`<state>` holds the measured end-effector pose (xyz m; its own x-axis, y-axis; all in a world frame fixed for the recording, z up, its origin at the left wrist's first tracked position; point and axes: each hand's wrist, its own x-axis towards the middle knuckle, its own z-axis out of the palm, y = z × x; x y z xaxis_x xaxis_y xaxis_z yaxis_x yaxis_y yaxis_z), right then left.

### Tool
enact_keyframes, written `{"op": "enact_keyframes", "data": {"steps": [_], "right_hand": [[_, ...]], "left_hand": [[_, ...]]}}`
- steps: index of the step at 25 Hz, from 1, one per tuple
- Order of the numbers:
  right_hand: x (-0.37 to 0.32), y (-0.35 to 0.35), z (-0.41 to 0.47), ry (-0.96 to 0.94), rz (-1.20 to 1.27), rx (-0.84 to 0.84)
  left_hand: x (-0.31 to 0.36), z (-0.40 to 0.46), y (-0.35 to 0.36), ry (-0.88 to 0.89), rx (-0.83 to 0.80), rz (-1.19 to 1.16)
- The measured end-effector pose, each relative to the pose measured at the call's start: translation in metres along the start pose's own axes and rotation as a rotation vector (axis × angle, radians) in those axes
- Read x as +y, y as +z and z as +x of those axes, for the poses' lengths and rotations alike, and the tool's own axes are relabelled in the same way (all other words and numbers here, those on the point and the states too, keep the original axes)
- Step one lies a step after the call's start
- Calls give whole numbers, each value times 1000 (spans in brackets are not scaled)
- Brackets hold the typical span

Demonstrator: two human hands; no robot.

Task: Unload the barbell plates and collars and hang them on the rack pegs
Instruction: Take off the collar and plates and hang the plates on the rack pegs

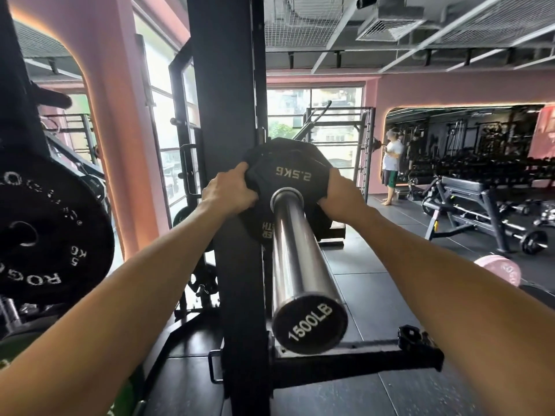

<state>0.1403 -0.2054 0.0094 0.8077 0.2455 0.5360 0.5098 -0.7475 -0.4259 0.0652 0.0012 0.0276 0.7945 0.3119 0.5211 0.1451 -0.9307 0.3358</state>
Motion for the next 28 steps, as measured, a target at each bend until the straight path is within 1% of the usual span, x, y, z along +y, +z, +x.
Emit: {"op": "enact_keyframes", "data": {"steps": [3, 5, 9, 12, 16, 19, 24, 28], "right_hand": [[-3, -18, -33, 19, -10, -21], [-7, -34, -58, 14, 0, -27], [-22, -67, -117, -11, -4, -23], [-36, -97, -170, -42, 0, -25], [-54, -140, -232, -98, 6, -60], [-72, -170, -268, -105, -32, -108], [-129, -205, -308, -155, -32, -113], [-187, -201, -326, -191, -5, -138]], "left_hand": [[11, -29, -16, 49, 96, 31], [16, -56, -30, 75, 123, 29], [23, -120, -59, 96, 146, 5], [33, -176, -87, 99, 153, 35], [47, -242, -126, 159, 147, 43], [54, -279, -153, 152, 126, 22], [39, -321, -218, 129, 145, 26], [1, -346, -264, 96, 155, 39]]}}
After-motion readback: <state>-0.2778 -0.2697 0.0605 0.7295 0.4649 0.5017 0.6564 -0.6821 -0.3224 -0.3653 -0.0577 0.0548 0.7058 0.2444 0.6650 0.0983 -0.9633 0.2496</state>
